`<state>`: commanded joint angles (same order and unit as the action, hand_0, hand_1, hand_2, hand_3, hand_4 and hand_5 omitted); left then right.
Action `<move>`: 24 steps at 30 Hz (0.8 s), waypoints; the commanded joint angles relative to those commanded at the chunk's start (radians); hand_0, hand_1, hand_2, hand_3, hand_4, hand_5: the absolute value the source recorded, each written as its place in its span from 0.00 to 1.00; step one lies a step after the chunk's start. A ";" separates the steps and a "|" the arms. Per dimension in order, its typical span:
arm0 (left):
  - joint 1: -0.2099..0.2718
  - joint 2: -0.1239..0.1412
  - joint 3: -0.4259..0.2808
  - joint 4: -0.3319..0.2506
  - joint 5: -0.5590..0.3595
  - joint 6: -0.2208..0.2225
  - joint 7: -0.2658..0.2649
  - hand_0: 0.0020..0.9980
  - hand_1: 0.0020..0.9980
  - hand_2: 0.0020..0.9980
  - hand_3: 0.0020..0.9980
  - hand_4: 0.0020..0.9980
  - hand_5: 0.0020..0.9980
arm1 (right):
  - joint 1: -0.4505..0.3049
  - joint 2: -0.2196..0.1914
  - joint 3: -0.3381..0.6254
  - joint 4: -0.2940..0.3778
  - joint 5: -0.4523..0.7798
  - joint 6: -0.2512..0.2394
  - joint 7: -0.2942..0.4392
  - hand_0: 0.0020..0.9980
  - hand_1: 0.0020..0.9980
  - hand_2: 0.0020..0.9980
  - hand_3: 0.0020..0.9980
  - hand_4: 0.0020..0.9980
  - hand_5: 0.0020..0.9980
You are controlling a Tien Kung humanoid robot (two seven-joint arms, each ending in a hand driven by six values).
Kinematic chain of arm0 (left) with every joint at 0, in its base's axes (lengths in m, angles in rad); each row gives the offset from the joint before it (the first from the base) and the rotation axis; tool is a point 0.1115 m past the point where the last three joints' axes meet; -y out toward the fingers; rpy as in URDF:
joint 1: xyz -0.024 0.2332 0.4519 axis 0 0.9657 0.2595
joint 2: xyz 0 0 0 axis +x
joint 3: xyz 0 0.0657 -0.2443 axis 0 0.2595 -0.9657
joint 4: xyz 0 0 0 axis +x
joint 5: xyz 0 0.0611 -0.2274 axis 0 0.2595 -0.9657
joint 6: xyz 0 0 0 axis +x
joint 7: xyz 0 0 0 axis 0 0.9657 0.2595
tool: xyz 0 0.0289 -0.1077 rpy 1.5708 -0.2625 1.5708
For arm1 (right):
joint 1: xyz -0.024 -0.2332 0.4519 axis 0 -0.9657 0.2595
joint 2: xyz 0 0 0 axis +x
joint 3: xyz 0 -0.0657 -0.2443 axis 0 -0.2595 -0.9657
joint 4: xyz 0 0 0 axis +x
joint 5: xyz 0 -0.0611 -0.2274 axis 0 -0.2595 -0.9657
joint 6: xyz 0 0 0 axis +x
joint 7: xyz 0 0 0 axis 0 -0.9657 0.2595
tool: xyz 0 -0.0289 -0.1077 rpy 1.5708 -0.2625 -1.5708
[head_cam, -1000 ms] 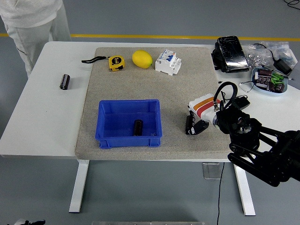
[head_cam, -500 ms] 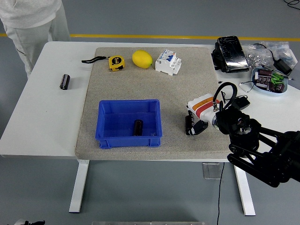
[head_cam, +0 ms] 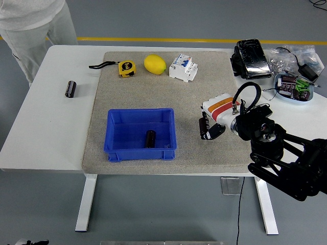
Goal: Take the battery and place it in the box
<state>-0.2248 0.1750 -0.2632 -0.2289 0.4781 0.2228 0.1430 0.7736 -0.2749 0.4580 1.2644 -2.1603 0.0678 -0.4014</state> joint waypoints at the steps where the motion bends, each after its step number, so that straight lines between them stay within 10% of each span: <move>1: 0.000 0.000 0.000 0.000 0.000 0.000 0.000 0.70 0.67 0.71 0.59 0.61 0.49 | 0.001 -0.001 0.005 0.009 -0.001 -0.001 -0.002 0.00 0.14 0.44 0.52 0.96 0.36; 12: 0.002 0.001 -0.001 0.001 0.002 0.001 0.001 0.70 0.67 0.71 0.59 0.61 0.49 | 0.063 0.035 0.034 0.168 0.002 -0.019 -0.025 0.00 0.14 0.44 0.52 0.97 0.35; 24: -0.003 0.001 -0.002 0.000 0.001 0.002 0.003 0.70 0.68 0.71 0.59 0.61 0.49 | 0.111 0.134 -0.100 0.099 0.058 -0.031 -0.020 0.00 0.15 0.51 0.55 0.92 0.43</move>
<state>-0.2276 0.1757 -0.2653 -0.2284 0.4792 0.2250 0.1457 0.8843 -0.1404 0.3581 1.3636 -2.1023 0.0366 -0.4211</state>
